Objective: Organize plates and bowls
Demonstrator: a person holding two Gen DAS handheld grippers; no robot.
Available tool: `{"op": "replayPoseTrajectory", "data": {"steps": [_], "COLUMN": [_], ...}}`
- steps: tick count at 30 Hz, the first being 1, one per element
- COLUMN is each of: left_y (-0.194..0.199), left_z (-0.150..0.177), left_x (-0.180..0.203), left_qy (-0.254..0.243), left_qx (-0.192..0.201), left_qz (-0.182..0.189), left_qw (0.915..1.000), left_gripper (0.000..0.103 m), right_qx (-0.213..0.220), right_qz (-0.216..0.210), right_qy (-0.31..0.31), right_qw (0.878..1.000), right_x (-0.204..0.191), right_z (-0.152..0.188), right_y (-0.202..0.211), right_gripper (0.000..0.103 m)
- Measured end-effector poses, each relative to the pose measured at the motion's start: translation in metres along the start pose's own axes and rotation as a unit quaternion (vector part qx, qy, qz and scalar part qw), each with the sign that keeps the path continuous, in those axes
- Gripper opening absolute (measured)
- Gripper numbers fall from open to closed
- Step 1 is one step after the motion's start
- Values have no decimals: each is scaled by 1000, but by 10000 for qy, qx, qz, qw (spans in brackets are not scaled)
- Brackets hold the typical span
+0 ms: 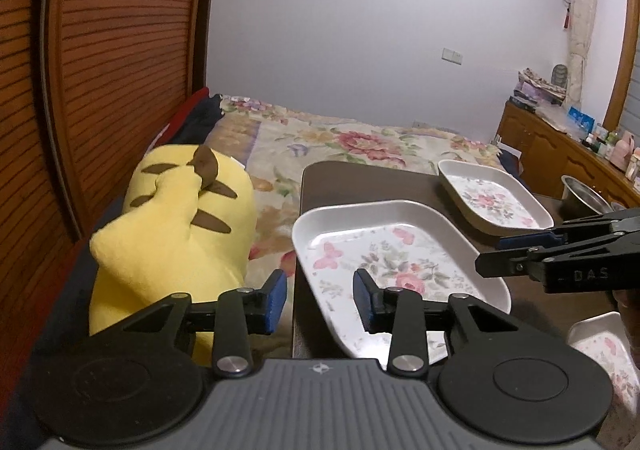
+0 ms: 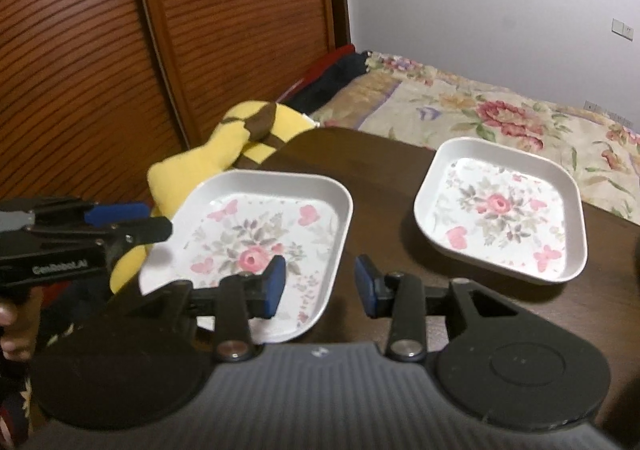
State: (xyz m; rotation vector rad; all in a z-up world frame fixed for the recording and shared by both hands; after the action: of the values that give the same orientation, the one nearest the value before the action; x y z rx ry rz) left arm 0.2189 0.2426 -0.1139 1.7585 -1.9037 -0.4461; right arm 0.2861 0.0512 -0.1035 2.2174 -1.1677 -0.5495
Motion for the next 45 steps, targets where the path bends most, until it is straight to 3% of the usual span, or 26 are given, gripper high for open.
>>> {"op": "replayPoseTrajectory", "data": {"steps": [10,14,22,27,37,45], "left_y": [-8,-9,-6,-6,10,32], "left_z": [5,7,13,13,6,-5], "left_x": [-3,-4,-2,-1,10,44], "left_qy": [136,184,281,197,209,-107], "left_qx": [-100,-114,-157,-201,-81,125], "left_qz": [164,221,307,252,400,598], "left_qw": [9997,9995,9990,9993,9990,9981], "left_gripper": [18,17,15,12,12,12], "right_qx": [-228,-263,-276,-278,-90,239], "right_qz": [3,-40,6,60,111,260], "right_qy": [-50,-68,-43,-8,-128,-350], "right_qw": [9997,9996,9996,9996,9998,9988], "right_x": [3,2,0,3,8,23], "right_z": [2,2,3,4,5,11], "right_y": [-16,-19,-21,-22,2,42], "right_gripper": [29,22,20,10,9,9]}}
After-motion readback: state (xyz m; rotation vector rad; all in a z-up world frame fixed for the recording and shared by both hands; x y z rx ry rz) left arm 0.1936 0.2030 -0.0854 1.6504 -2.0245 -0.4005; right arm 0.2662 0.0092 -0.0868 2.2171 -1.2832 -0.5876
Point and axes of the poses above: each gripper's, at about its wrist camera, not at the fingertips, and y roughly against the way its jaws point, x to its right, z to its underside, the point moved 6 cm from there along -y, roughly the way its jaws point
